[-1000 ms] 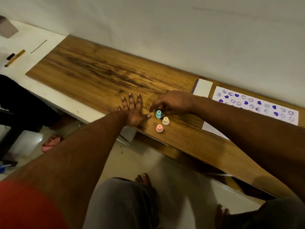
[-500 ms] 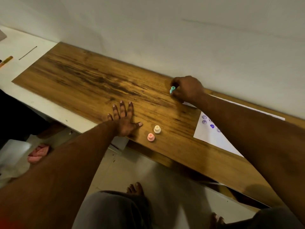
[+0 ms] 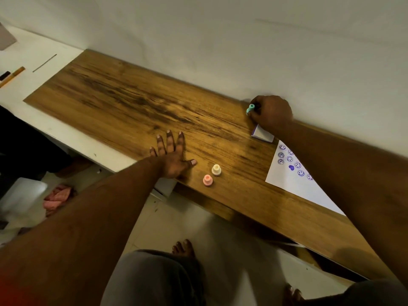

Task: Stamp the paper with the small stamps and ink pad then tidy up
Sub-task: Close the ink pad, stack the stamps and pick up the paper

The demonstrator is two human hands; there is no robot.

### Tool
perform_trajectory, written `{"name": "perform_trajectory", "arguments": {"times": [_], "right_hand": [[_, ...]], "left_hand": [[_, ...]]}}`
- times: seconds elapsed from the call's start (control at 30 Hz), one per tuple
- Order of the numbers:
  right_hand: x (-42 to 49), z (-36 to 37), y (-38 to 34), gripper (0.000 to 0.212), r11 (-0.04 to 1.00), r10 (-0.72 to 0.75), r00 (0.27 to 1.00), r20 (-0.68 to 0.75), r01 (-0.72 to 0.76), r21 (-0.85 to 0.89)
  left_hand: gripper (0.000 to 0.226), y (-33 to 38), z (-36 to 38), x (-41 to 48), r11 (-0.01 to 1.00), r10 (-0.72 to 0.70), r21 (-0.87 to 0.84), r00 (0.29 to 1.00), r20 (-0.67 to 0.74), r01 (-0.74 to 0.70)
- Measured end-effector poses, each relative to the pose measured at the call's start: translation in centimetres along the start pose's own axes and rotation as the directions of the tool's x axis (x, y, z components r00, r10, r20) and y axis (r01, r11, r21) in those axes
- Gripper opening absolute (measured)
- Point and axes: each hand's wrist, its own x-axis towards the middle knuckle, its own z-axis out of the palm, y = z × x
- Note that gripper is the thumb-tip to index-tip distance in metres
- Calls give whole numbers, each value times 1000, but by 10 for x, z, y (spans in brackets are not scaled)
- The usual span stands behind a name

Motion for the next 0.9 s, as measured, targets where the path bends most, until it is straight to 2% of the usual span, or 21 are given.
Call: {"name": "perform_trajectory", "arguments": {"times": [0.17,0.23,0.37,0.47,0.57,0.73,0.9], "right_hand": [[0,0,5,37,999,0,1000,13,1,-52],[-1,-2,5,48,1000,3,1000,17,-3,-21],[-15,-9,15,70,997,-4,998,-62,9,81],[-30,-14,33,99,998,-54,998,29,53,27],[-39,-17,48,113,997,-69,988,138,71,-13],[-43,-12,56,119,996,-73,974,214,83,-36],[-47,-8,58,114,996,-79,977,200,85,-19]], "left_hand": [[110,1,0,0,1000,6,-9,1000,-2,-6],[110,1,1,0,1000,11,-12,1000,-6,-12],[109,2,2,1,1000,1,-2,1000,-18,-1],[109,1,3,1,1000,8,-5,1000,-18,-8],[110,0,2,2,1000,8,10,1000,-10,-8],[111,-4,2,4,1000,5,10,1000,0,-5],[111,-4,3,3,1000,-1,11,1000,-3,1]]}}
